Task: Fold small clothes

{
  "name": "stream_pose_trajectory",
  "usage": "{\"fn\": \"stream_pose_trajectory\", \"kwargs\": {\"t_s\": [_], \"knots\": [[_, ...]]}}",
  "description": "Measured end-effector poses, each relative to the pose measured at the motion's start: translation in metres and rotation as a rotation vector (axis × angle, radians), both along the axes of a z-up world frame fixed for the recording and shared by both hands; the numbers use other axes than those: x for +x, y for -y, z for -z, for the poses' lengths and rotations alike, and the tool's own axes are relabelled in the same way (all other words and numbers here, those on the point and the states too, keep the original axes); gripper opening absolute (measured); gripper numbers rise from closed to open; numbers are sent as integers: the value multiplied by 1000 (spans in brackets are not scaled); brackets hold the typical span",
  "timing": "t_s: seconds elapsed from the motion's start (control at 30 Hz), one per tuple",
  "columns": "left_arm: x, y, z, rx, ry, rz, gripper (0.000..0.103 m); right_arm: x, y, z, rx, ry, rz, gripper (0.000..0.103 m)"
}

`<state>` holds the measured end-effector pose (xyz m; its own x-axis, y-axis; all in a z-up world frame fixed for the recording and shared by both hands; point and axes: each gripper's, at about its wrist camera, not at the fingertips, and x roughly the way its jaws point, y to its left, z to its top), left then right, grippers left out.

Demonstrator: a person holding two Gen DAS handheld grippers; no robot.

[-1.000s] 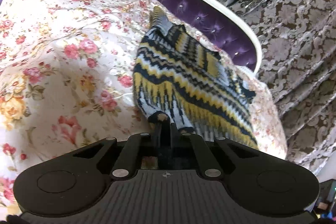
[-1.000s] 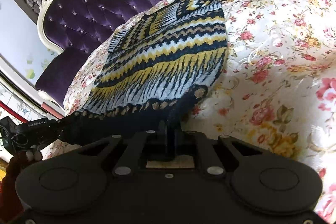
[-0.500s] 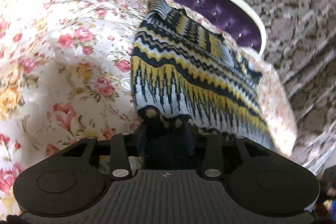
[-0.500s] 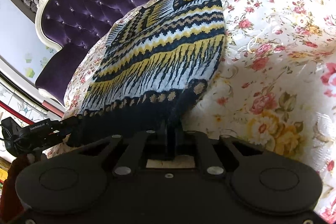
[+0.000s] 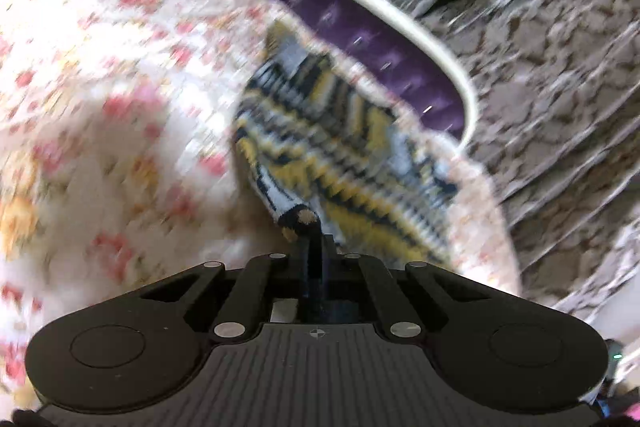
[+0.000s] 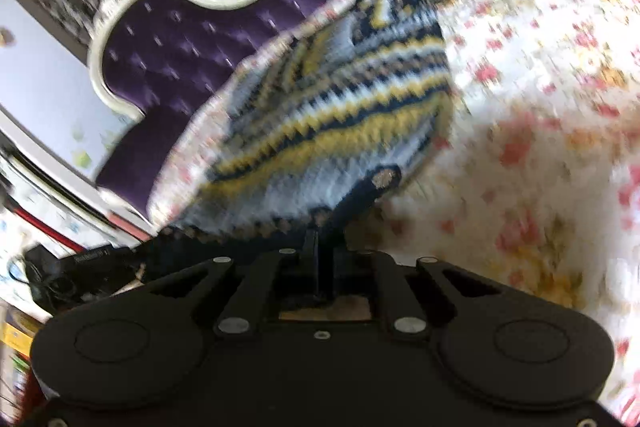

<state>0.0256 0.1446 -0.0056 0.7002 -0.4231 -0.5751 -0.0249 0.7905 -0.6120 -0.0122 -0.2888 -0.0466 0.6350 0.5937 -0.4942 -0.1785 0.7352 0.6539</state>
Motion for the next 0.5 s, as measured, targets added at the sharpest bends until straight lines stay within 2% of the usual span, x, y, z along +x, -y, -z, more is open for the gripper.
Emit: {"fn": "stream_pose_trajectory", "kwargs": {"t_s": [0.27,0.43,0.5], "knots": [[52,5,-58,-36,184,42,5,55,12,-56,118,152,-4,14],[102,9,-82,-1,288,22,5,103,14,-82,97,256,22,14],[120,9,-89,11,327,8,2,128,15,-87,95,283,39,14]]}}
